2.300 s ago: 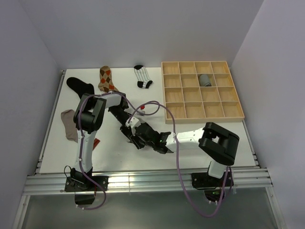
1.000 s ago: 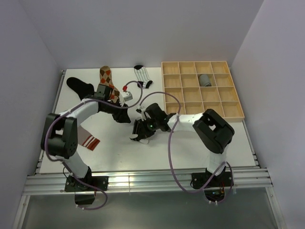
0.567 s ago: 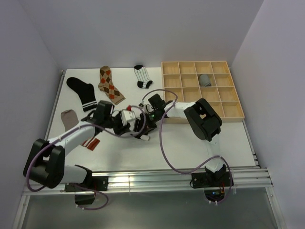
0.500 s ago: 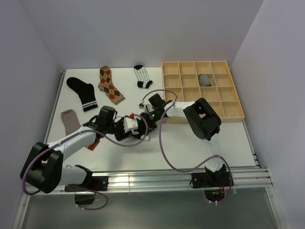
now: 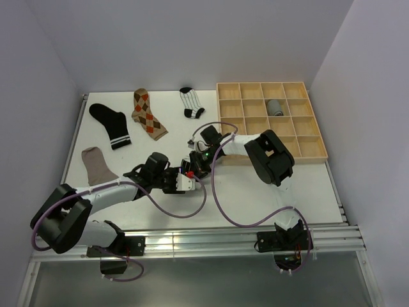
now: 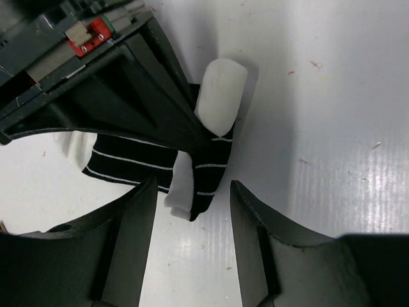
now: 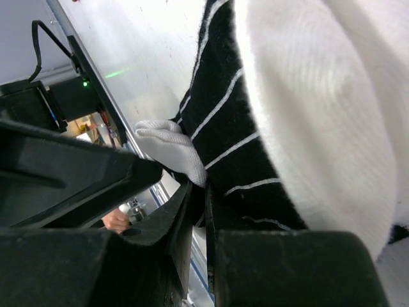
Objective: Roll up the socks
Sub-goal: Roll the sock at the center of the board.
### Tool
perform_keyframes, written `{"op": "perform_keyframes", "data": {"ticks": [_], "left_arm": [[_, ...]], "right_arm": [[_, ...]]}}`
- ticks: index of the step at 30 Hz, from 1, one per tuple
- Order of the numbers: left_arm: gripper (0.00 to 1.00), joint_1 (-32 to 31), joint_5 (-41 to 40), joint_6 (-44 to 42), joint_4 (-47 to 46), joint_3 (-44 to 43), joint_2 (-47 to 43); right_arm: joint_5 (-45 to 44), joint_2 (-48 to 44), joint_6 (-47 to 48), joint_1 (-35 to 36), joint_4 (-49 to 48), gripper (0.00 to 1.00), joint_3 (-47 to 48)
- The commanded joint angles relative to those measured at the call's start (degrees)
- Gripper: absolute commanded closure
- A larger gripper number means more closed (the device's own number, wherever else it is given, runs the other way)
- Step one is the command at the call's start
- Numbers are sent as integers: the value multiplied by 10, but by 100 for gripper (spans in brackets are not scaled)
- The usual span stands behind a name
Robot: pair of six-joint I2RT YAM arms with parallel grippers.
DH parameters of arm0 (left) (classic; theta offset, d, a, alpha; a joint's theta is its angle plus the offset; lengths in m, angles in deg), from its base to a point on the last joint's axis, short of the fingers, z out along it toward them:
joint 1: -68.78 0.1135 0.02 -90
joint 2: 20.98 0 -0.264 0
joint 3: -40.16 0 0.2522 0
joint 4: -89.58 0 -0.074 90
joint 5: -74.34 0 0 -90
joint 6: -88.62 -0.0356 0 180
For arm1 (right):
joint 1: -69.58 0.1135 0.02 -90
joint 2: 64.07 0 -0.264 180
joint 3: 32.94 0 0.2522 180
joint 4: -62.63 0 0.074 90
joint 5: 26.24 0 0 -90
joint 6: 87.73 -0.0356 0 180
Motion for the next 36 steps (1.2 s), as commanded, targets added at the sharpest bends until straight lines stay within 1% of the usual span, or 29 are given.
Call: {"op": "perform_keyframes", "data": {"ticks": [1, 3, 6, 11, 15, 17, 18, 20, 21, 24, 25, 27, 28, 29, 31, 32, 34, 36], "left_arm": [[46, -10, -12, -25, -48, 8, 14], [47, -18, -16, -26, -52, 7, 21], [50, -29, -28, -28, -41, -6, 49], [52, -31, -19, -40, 7, -38, 70], [53, -32, -22, -47, 28, -55, 93], [56, -32, -21, -49, 56, -74, 104], [58, -33, -21, -47, 65, -86, 116], [66, -33, -19, -47, 83, -96, 128], [74, -32, -15, -51, 107, -105, 137], [85, -33, -7, -54, 140, -117, 147], [91, -33, 2, -54, 155, -118, 147], [95, -33, 19, -54, 177, -132, 149], [99, -32, 25, -54, 206, -138, 150], [100, -32, 39, -54, 221, -143, 151], [100, -31, 56, -52, 262, -159, 152], [100, -26, 75, -53, 277, -164, 152], [100, -20, 99, -54, 314, -180, 152], [100, -7, 126, -61, 337, -192, 152]], "right_arm": [[-12, 17, 5, -6, 28, 89, 8], [-11, 18, 6, -6, 31, 89, 10], [-12, 17, 6, -7, 31, 89, 10], [-7, 14, 2, -8, 24, 89, 7], [-8, 15, -1, -9, 21, 89, 8], [-6, 17, -1, -8, 21, 89, 7], [-6, 16, -1, -8, 20, 89, 6], [-6, 14, -1, -8, 17, 89, 2], [-7, 10, -1, -8, 15, 89, 1], [-15, -3, -5, -7, 9, 88, -8], [-21, -6, -6, -8, 4, 86, -14], [-48, -26, -8, -7, -3, 82, -22], [-59, -35, -10, -7, -16, 78, -28], [-77, -59, -19, -7, -27, 71, -48], [-100, -89, -34, -8, -75, 63, -90], [-117, -121, -47, -8, -91, 57, -105], [-153, -153, -58, -8, -128, 50, -146], [-191, -206, -74, -8, -164, 46, -177]]}}
